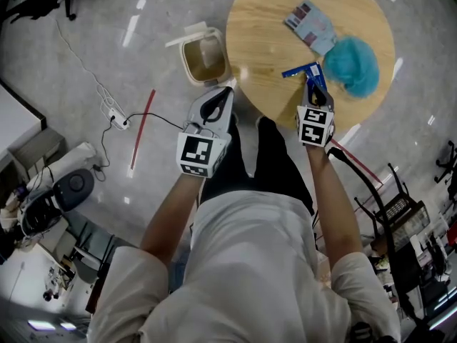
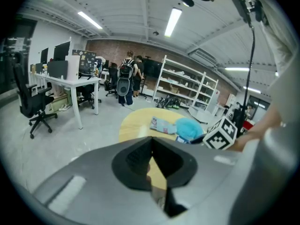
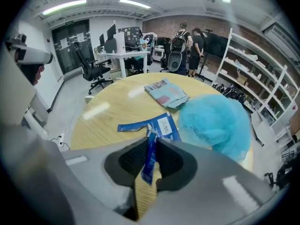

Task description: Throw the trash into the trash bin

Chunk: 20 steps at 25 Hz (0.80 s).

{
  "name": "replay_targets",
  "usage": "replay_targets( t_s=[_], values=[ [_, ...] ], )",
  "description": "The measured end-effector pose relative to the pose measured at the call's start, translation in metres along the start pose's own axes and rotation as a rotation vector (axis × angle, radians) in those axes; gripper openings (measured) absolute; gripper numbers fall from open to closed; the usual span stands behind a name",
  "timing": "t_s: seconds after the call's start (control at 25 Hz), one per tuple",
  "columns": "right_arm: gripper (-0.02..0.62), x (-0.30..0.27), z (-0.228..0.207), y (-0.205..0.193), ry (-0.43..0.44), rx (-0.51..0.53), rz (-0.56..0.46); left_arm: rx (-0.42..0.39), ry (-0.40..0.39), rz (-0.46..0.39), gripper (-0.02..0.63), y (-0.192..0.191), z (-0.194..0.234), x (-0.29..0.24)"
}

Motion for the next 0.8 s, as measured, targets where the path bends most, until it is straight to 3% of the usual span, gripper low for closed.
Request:
replay_targets(
  t_s=[0.04, 0.44, 0.8],
  values=[
    [0.006, 0.002, -0.002, 0.002, -0.005, -0.002, -0.008, 0.001, 0.002, -0.002, 0.005, 0.000, 0.001, 0.001],
    [0.003, 0.017, -0.007, 0.020, 0.040, -0.014, -0.042, 0.025, 0.057, -0.040, 0.005, 0.007, 0.010, 0.014],
    [0.002, 0.021, 0.023, 0.053, 0.123, 0.039, -0.077, 0.049, 0.116, -0.072, 0.005, 0.004, 0.022, 0.040]
  ],
)
Point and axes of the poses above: the fingertips, and each gripper's own axes: x backward along the fingers, z to its left, y out of its top, the point moved 10 cm from there along x, backward along the fingers, and after that the axes turned 9 degrees about -z, right-handed, at the moved point
